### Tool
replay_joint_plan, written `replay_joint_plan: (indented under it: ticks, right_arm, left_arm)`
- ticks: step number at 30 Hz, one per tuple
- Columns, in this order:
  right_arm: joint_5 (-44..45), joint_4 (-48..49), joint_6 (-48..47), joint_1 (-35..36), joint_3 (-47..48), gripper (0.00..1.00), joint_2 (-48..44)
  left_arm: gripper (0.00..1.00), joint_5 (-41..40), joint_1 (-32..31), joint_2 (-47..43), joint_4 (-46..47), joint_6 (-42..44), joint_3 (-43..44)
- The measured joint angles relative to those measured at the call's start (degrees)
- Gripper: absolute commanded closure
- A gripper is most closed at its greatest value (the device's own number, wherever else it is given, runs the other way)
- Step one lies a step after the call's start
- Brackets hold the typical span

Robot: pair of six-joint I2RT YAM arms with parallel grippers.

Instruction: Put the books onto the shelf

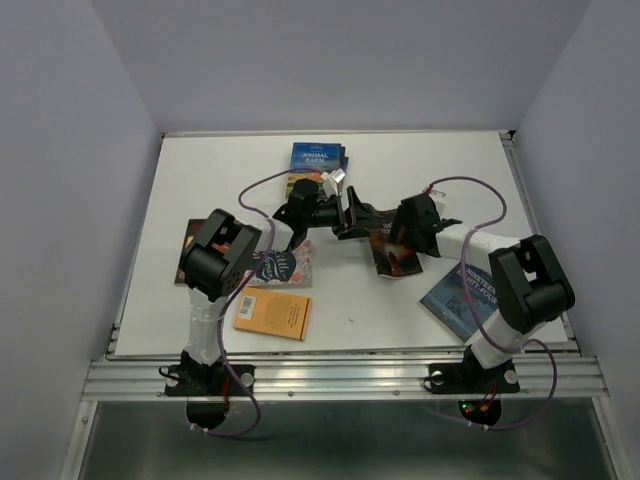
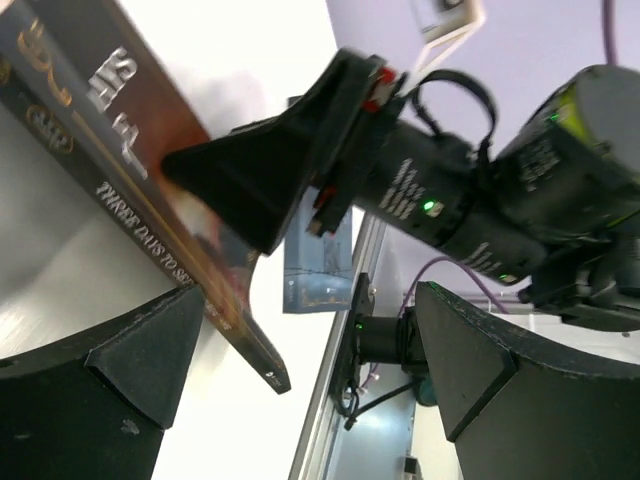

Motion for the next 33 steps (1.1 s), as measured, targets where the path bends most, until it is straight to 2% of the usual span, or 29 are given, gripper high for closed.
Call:
replay_joint_plan:
  ticks: [10,17,25,29,33]
  right_arm:
    - [-1.7,1.0,-2.8,0.5,-0.6,0.04,-0.3]
    - [-1.7,1.4,-3.1,0.5,-0.8,0.03,-0.3]
    - [-2.1,2.8,-3.8,0.5,-2.0,0.02,-1.2]
    - [-2.2,3.2,-3.8,0.5,-2.4,0.02,-1.4]
    - [-2.2,3.3,-3.8,0.5,-2.4,0.02,-1.5]
  left_arm:
    - [0.01,-3.7,-3.7,8.2,-0.8,4.0,9.7]
    - [0.01,-8.6,-3.8,7.7,-8.2,7.8,8.1]
    - [0.01,-22.6,-3.1,-6.1,-20.5,15.0,4.7]
    - [0.01,-30.5,-2.9,-6.4,-27.6,17.1,5.2]
    - [0.01,-36.1,-2.9,-3.0,-33.9,17.8,6.3]
